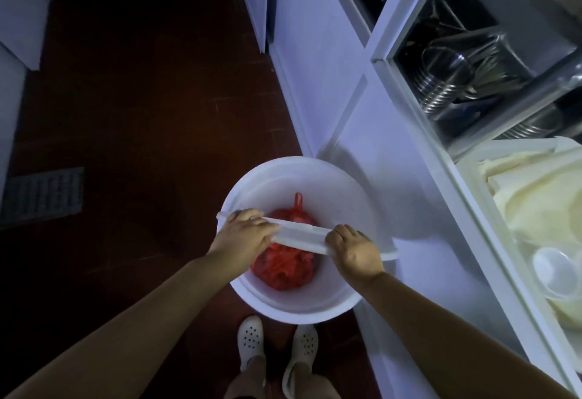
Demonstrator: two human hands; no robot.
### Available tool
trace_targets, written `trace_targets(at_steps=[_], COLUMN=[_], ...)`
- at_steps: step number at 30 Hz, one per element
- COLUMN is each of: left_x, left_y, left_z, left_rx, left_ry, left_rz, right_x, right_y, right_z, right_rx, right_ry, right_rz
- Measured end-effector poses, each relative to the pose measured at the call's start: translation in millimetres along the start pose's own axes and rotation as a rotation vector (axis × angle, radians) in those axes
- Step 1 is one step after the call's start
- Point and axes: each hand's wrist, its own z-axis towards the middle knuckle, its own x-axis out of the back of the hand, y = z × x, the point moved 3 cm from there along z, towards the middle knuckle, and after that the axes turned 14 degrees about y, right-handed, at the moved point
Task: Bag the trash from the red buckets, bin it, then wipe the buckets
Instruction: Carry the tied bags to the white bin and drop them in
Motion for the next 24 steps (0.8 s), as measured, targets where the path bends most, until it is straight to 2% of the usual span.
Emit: trace_targets(at_steps=[2, 6, 9, 12, 17, 20, 24], left_x=[-16, -42, -59, -76, -121, -152, -185], left_y=[1, 7, 13, 17, 10, 2, -15], left_z=[-24, -64, -86, -107, -136, -152, -162], left_rx=[0.011, 0.0, -0.04, -0.162, -0.387, -0.429, -0.438], left_ry=[-0.117, -0.246, -0.364, -0.373, -0.323, -0.308, -0.264], left_rz=[-0.016, 0.034, 0.114, 0.195, 0.345, 0.368, 0.401], right_x=[-5, -12, -32, -57, -102, -131, -156], right_y=[-11, -25, -31, -29, -28, -29, -30], right_z=[-17, -51, -83, -119, -160, -175, -183], right_rx=[0.001, -0.03, -0.012, -0.082, -0.002, 0.011, 0.016], right_ry=[-0.037, -0.154, -0.418, -0.553, -0.58, -0.554, -0.42], right_rz=[0.001, 0.058, 0.023, 0.089, 0.101, 0.035, -0.012])
